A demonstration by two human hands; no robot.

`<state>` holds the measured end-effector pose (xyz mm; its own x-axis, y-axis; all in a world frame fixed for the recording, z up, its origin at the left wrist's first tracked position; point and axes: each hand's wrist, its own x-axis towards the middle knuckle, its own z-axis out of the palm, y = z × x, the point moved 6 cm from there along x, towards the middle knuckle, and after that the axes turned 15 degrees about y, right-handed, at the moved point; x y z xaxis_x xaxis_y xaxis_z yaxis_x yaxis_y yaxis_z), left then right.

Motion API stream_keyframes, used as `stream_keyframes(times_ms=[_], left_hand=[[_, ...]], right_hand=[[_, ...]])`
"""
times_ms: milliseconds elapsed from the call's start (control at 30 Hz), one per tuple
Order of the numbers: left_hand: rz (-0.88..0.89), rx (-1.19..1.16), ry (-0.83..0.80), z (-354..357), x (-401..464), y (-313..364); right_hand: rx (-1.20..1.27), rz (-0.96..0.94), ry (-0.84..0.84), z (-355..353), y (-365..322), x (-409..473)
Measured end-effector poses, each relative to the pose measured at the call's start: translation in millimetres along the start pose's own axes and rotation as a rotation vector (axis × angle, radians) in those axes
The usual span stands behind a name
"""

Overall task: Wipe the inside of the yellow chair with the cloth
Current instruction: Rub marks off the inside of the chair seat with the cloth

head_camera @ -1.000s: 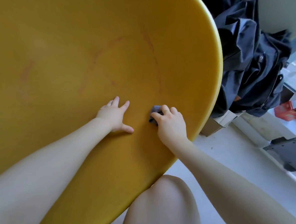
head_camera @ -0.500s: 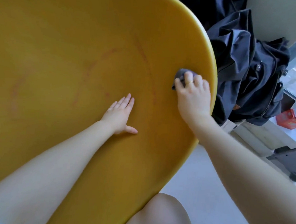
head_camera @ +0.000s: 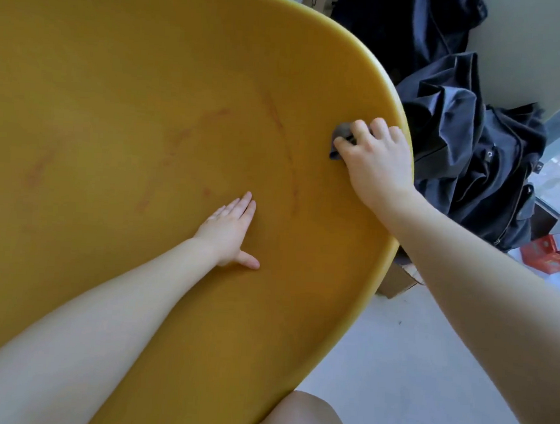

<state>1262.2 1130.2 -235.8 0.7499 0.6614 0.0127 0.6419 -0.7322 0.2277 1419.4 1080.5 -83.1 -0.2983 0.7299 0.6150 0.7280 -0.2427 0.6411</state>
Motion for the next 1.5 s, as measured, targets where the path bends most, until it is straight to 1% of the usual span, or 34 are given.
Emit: stream_keyframes(times_ms=[67, 133, 200, 233, 300, 333, 367, 433, 467, 500, 533, 633, 700, 767, 867, 933, 1033, 1100, 1133, 1167, 1200, 1233, 1267, 1333, 1367, 1433, 1500], left_hand=[[0.015, 0.031, 0.001, -2, 2, -1], [0.062, 0.1, 0.026, -7, 7, -4], [0.121, 0.176, 0.057, -13, 12, -6], [0.128, 0.191, 0.062, -15, 14, -8], [0.093, 0.186, 0.063, -16, 18, -13], [0.076, 0.182, 0.062, -15, 19, -15], [0.065, 0.187, 0.061, -14, 20, -15], [0.063, 0.229, 0.068, -15, 24, -15], [0.068, 0.265, 0.077, -17, 27, -13], [0.076, 0.303, 0.084, -20, 29, -12], [0.084, 0.334, 0.083, -21, 32, -10], [0.084, 0.341, 0.057, -22, 39, -11], [0.077, 0.316, 0.048, -21, 39, -13], [0.084, 0.298, 0.054, -19, 40, -15], [0.1, 0.272, 0.063, -16, 40, -17], [0.105, 0.265, 0.077, -16, 40, -17], [0.094, 0.244, 0.084, -18, 37, -18], [0.052, 0.213, 0.088, -19, 33, -20], [0.034, 0.206, 0.094, -19, 31, -22], [0.018, 0.208, 0.101, -18, 28, -23], [0.004, 0.212, 0.104, -17, 26, -25], [-0.011, 0.212, 0.102, -16, 25, -26], [-0.024, 0.209, 0.099, -16, 24, -27], [-0.03, 0.201, 0.088, -16, 26, -27], [-0.028, 0.194, 0.078, -17, 27, -27], [-0.036, 0.184, 0.061, -16, 29, -27], [-0.049, 0.186, 0.059, -14, 31, -27]], right_hand=[[-0.064, 0.084, 0.057, 3, 21, 16], [-0.03, 0.179, 0.087, 6, 22, 21], [0.1, 0.231, 0.096, 9, 0, 11], [0.19, 0.24, 0.07, 11, -17, 1], [0.384, 0.23, -0.033, 10, -61, -25], [0.443, 0.212, -0.088, 4, -80, -36], [0.47, 0.192, -0.163, -1, -96, -45], [0.489, 0.147, -0.387, -4, -112, -59], [0.499, 0.083, -0.486, 0, -113, -64], [0.509, 0.034, -0.486, 0, -107, -60], [0.491, 0.007, -0.406, -1, -98, -51], [0.3, 0.103, -0.032, 3, -44, -21], [0.175, 0.156, 0.043, 11, -14, -7], [0.108, 0.205, 0.094, 16, 1, 6], [0.134, 0.27, 0.074, 20, -21, 0], [0.25, 0.251, 0.024, 17, -60, -19], [0.47, 0.228, -0.133, 11, -119, -49], [0.521, 0.187, -0.254, 2, -137, -53], [0.511, 0.143, -0.342, 0, -139, -51], [0.505, 0.046, -0.46, 6, -139, -51], [0.51, -0.047, -0.509, 12, -133, -49], [0.517, -0.095, -0.468, 13, -124, -40], [0.472, -0.124, -0.397, 15, -109, -26], [0.343, -0.065, -0.166, 21, -66, 5], [0.268, -0.014, -0.092, 23, -45, 18], [0.147, 0.088, -0.041, 33, -10, 37], [0.152, 0.216, 0.003, 42, 7, 52]])
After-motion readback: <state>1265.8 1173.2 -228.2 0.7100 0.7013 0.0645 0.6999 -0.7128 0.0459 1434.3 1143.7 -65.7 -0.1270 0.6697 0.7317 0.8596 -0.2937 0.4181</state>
